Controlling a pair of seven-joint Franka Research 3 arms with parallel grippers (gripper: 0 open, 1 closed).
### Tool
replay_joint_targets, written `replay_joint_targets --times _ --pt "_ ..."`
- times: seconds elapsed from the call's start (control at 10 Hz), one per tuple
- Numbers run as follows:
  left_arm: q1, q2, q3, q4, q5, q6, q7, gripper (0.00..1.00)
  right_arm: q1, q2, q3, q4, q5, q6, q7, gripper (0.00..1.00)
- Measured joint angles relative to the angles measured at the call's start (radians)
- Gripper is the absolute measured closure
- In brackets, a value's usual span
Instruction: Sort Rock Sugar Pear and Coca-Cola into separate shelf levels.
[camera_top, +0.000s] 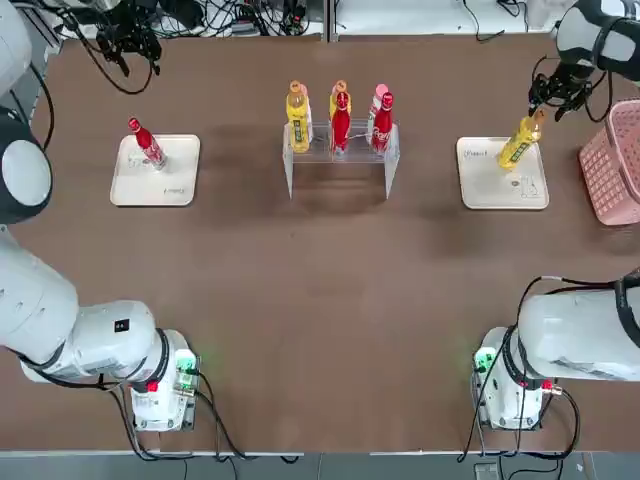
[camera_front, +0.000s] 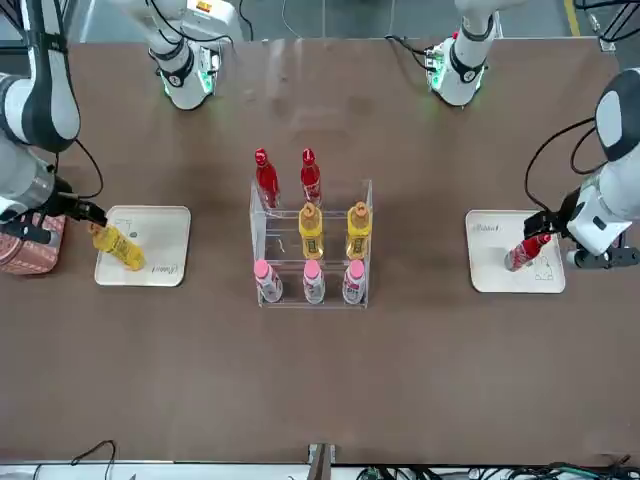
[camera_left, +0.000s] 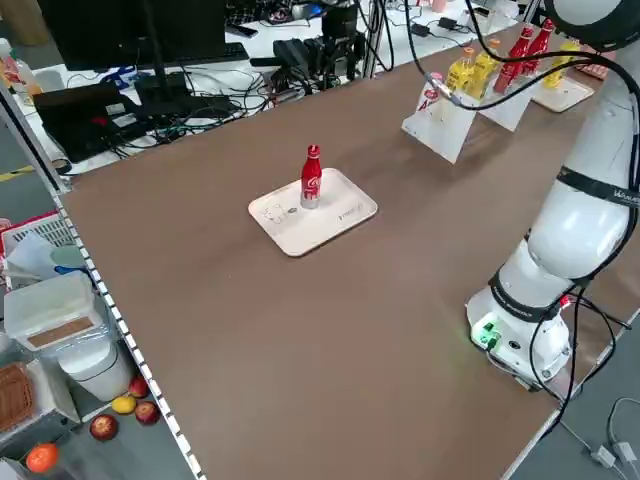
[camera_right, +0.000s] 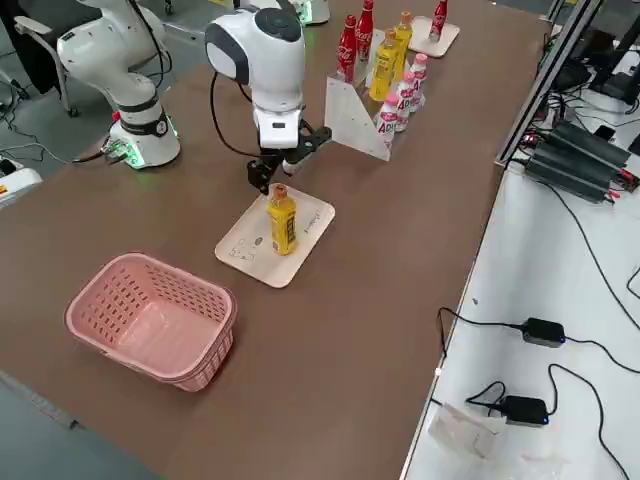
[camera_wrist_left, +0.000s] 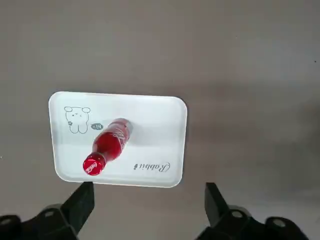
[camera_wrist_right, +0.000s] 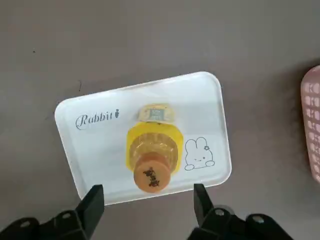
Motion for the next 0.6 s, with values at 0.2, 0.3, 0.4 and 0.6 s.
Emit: replay_joint_targets --times 0.2,0.3,0.4,0.6 --pt "0.010 0.001 0.000 -0.071 0.000 0.074 0.000 0.02 0.000 0.013 0.000 0.000 0.000 0.010 0.000 0.19" --pt "0.021 0.002 0.000 -0.102 0.000 0.111 0.000 0.02 0.000 0.014 -0.001 0.000 0.000 0.011 0.000 0.19" --pt "0.027 0.003 0.000 -0.130 0.000 0.146 0.000 0.02 -0.001 0.014 -0.001 0.000 0.000 0.011 0.000 0.19" --pt "0.028 0.003 0.000 -0.175 0.001 0.200 0.000 0.02 -0.002 0.020 -0.002 -0.001 0.000 0.022 0.000 0.22"
